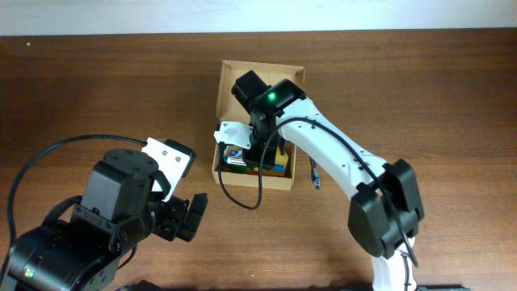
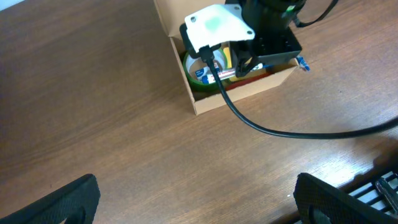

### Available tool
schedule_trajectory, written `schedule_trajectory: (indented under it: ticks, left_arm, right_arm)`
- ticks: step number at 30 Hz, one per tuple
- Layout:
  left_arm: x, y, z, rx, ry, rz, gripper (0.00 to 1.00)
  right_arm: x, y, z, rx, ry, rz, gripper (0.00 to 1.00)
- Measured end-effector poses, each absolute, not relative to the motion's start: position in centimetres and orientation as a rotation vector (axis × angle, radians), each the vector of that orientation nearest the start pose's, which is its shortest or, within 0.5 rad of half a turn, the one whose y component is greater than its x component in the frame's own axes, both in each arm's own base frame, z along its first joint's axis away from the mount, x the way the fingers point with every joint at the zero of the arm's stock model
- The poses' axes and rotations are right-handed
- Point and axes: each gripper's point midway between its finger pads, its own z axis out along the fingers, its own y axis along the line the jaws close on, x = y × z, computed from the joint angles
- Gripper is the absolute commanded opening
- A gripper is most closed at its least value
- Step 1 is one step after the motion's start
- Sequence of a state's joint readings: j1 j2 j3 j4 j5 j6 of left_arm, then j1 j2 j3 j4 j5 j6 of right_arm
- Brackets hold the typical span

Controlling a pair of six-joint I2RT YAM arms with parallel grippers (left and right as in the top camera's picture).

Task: Pack container
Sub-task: 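Lower the marker into the box and open the right gripper, then withdraw the right gripper from the box toward the blue pen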

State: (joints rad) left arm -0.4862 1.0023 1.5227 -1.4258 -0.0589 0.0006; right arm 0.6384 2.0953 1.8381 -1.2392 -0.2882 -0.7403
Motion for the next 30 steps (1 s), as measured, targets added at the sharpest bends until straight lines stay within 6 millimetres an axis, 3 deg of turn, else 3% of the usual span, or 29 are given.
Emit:
schedule_trajectory:
  ticks: [7,12,26,30]
  left_arm:
    - [19.2,-9.0,31.7,0.573,2.412,-0.135,1.0]
    - [19.2,-9.0,31.7,0.573,2.412,-0.135,1.0]
    - [19.2,-9.0,31.7,0.573,2.412,-0.135,1.0]
    - [19.2,-9.0,31.7,0.573,2.412,-0.135,1.0]
  right_arm:
    - [31.1,29.0,9.1,-1.943,2.336,0.425,0.04]
    - [31.3,29.0,9.1,-1.944,2.333,0.416,0.4]
    - [31.1,28.7,9.1,-1.914,2.384,0.406,0.39]
    - [31.8,28.4,10.7,-1.845,2.442,0.372,0.4]
